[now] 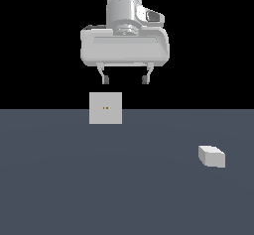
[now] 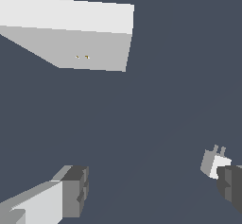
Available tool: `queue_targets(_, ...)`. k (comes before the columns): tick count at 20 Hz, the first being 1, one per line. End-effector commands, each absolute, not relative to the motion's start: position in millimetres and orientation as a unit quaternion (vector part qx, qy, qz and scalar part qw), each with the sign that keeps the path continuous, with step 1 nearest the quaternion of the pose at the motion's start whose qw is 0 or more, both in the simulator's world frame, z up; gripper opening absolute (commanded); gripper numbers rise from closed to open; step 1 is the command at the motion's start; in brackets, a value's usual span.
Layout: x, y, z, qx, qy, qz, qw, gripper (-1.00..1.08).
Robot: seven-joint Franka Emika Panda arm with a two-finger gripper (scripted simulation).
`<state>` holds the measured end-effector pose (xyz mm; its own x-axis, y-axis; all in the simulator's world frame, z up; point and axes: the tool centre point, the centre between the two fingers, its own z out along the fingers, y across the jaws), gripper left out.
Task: Plug the charger into the wall socket.
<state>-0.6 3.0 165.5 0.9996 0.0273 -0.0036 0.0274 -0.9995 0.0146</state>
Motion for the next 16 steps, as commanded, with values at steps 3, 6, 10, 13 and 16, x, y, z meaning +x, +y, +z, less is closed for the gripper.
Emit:
queue_targets(3, -0.8, 2.5, 165.2, 1.0, 0.013, -0.001, 0.007, 1.0)
queue_targets(6, -1.9, -0.1, 163.8, 1.0, 0.011, 0.002, 0.008, 1.0)
queue_targets(10, -4.8, -7.1, 160.0, 1.0, 0.005, 0.01, 0.008, 1.0)
queue_targets(13, -8.0, -14.9, 155.7, 1.0, -0.001, 0.02, 0.009, 1.0)
queue_targets(16, -12.2, -24.9, 150.0, 0.999, -0.01, 0.032, 0.011, 1.0)
